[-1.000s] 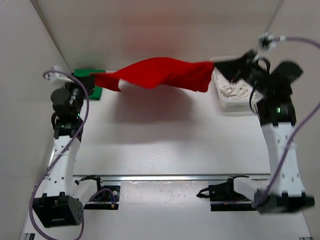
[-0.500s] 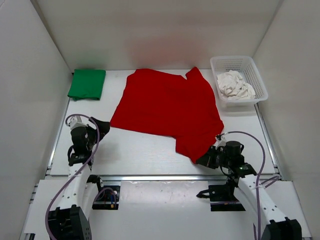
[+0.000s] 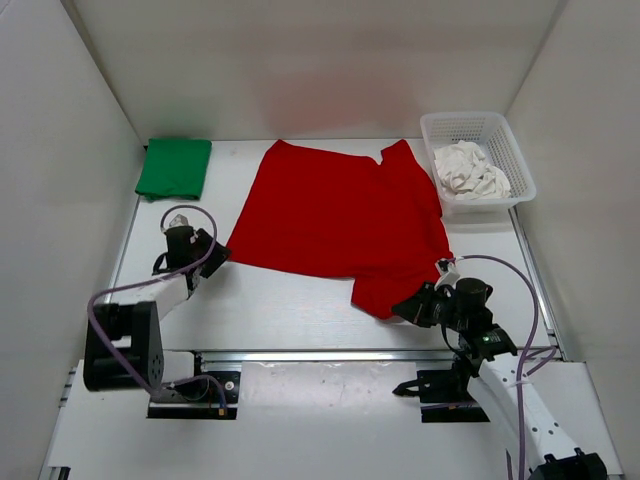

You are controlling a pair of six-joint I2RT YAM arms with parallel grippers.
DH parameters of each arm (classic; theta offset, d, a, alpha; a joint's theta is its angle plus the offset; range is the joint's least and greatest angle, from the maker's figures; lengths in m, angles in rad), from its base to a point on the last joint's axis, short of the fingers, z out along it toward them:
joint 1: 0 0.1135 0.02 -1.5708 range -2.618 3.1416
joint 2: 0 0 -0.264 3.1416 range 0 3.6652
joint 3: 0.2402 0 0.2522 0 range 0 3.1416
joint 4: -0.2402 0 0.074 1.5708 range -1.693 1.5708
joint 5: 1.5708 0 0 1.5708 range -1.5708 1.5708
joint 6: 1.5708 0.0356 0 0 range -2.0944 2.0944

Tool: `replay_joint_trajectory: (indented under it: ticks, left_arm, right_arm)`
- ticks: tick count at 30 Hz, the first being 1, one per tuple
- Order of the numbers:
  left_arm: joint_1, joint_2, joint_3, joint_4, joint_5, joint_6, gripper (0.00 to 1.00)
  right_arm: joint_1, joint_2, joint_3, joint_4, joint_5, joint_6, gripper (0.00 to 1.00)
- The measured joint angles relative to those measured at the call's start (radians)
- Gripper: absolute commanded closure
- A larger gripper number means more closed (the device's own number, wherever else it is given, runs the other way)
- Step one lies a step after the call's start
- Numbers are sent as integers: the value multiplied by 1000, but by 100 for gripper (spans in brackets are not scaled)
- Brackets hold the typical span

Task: Fold and stack the t-shirts
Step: Flatten out the tshirt

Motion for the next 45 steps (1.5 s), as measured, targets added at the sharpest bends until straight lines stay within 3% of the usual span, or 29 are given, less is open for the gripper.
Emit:
replay_joint_trajectory:
  ticks: [4,7,10,12,14,21,29,33,39,42,45]
  left_arm:
    - [-5,98,36,16,-24,-12,42]
    - [-5,123,38,24,-33,-20,45]
    - [-5,163,64,37,-44,-27,63]
    - [-2,211,89,56,-42,-30,87]
    - [3,246,101,79,-36,-42,99]
    - [71,214,90,104,4,-66,100]
    - [217,-114,-16,66,58,-61,100]
    - [262,-276,-81,-25,92,-20,100]
    - [274,-489,-130,-230,77,80,100]
    - [244,-485,-83,-280,80,87,100]
    - [138,-403,55,-296,92,69,100]
  right_arm:
    - [-38,-8,2,1,-19,2,100]
    - [-49,-8,4,4,-27,6,100]
    - [-51,-2,8,2,-30,11,100]
    - [-49,6,23,-9,-29,10,100]
    - [-48,15,47,-19,-24,8,100]
    - [-55,18,98,-45,-18,-3,100]
    - [-13,26,89,-80,1,-9,99]
    - [6,13,145,-184,45,-20,100]
    - [39,-19,273,-328,84,-21,100]
    - [97,-34,375,-449,189,-40,100]
    - [147,53,555,-486,301,-92,100]
